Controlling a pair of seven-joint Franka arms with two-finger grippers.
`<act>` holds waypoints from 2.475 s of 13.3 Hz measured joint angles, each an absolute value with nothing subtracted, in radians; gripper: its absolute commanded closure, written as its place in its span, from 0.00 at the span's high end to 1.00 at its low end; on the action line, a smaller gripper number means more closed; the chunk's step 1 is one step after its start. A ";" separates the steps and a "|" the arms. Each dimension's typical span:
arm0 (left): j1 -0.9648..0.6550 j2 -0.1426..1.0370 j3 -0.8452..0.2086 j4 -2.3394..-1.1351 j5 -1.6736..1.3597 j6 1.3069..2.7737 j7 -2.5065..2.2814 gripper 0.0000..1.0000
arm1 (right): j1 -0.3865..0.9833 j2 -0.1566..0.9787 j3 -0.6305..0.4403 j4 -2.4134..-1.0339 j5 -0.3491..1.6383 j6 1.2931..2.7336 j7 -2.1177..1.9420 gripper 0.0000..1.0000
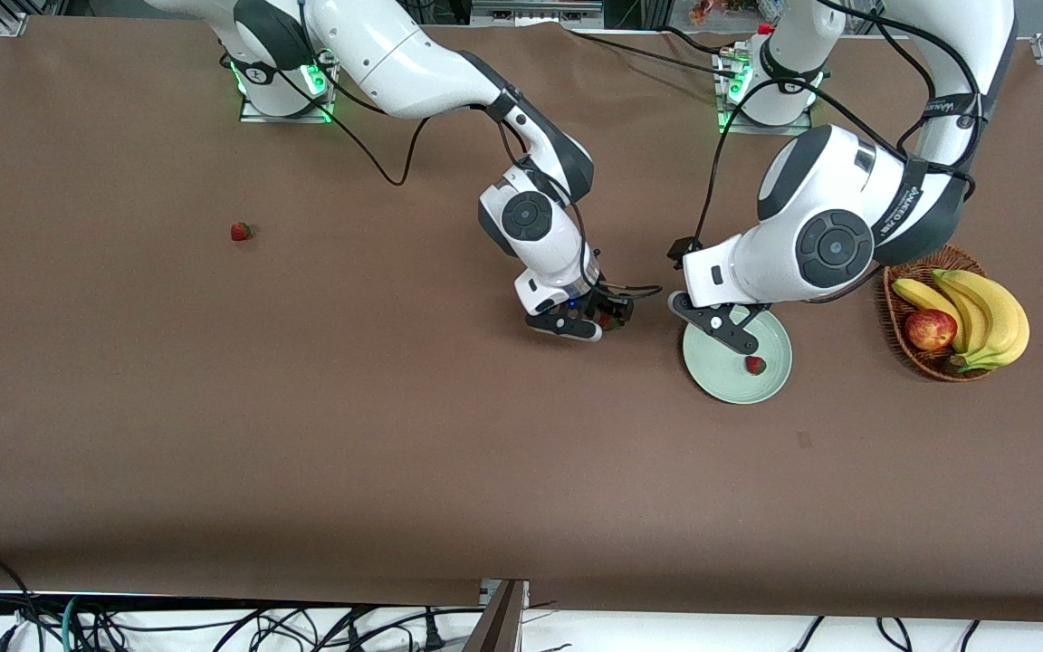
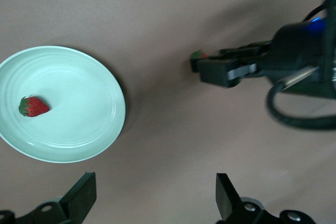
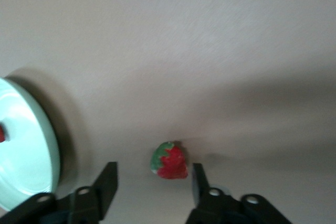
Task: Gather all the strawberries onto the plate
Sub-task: 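Set the second strawberry beside the plate with the right gripper, then grasp the second strawberry with the left gripper while the right reaches another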
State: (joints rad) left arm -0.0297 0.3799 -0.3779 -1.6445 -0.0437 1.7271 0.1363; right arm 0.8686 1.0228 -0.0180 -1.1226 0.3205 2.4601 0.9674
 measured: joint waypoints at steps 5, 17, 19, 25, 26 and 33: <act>-0.024 0.383 -0.373 -1.644 -0.044 1.732 0.136 1.00 | 0.853 0.865 -0.192 -1.143 0.318 2.054 0.847 1.00; -0.200 0.627 -0.378 -1.753 0.002 2.318 0.020 1.00 | 0.832 0.278 -0.672 -2.120 0.273 2.117 -0.051 1.00; -0.207 0.630 -0.378 -1.804 0.002 2.402 0.020 1.00 | 0.833 0.222 -0.738 -2.236 0.237 2.175 -0.122 1.00; -0.237 0.653 -0.375 -1.864 0.012 2.497 0.009 0.32 | 0.834 0.154 -0.870 -2.596 0.226 2.506 -0.241 1.00; -0.238 0.656 -0.375 -1.864 0.048 2.499 0.008 0.24 | 0.836 0.154 -0.870 -2.643 0.226 2.572 -0.241 1.00; -0.239 0.664 -0.371 -1.862 0.121 2.510 -0.008 0.00 | 0.841 0.164 -0.870 -2.720 0.226 2.685 -0.241 0.36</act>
State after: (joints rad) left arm -0.2390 0.6641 -0.3711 -1.8616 0.1208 2.5104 -0.0083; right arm 0.8409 0.1642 -0.8703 -2.7197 0.2258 2.6851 -0.2412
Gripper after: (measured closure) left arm 0.674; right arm 0.383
